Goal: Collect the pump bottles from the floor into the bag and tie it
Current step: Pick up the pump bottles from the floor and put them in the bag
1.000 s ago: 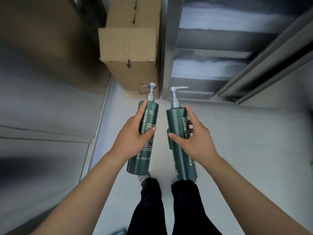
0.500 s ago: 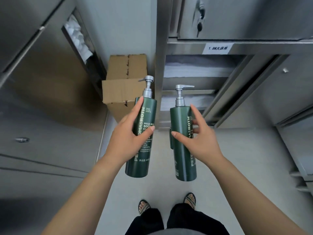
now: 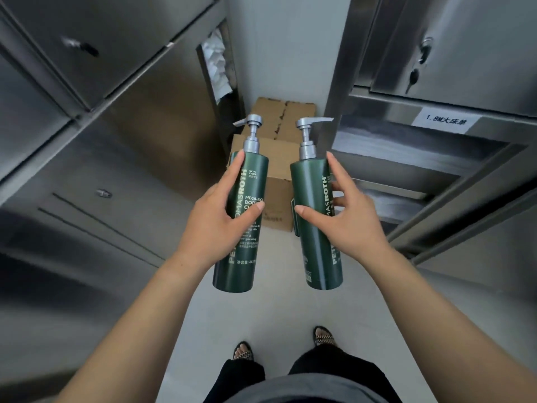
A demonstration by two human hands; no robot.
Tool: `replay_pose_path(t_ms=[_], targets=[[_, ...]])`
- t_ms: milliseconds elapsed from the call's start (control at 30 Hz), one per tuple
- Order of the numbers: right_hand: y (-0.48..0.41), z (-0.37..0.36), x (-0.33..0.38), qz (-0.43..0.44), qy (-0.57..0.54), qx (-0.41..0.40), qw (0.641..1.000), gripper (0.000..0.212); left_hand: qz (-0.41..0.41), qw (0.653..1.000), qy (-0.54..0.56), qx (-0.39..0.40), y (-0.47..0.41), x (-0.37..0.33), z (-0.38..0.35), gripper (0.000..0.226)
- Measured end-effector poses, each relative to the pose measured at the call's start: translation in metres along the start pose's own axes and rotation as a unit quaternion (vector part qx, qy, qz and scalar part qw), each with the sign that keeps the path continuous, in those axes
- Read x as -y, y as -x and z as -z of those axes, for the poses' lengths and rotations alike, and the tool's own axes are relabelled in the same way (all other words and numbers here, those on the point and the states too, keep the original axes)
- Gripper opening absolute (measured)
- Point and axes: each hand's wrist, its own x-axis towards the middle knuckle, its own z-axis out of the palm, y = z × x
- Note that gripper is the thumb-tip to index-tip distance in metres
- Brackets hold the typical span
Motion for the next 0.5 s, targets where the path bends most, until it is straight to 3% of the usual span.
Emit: replay_pose_path(t_ms=[267,500], targets=[[-0.029,0.041,-0.031,0.063,-0.008,0.136,0.989,0.094,0.092,0.991,-0.043,-0.085,0.026,-0.042,-0.06,0.081],[-0.026,0.026,-0.042,0.102,-0.03,0.262,0.959,0.095,0.217,0.952,-0.09,-0.198,0.085,-0.047,-0.078,0.082]])
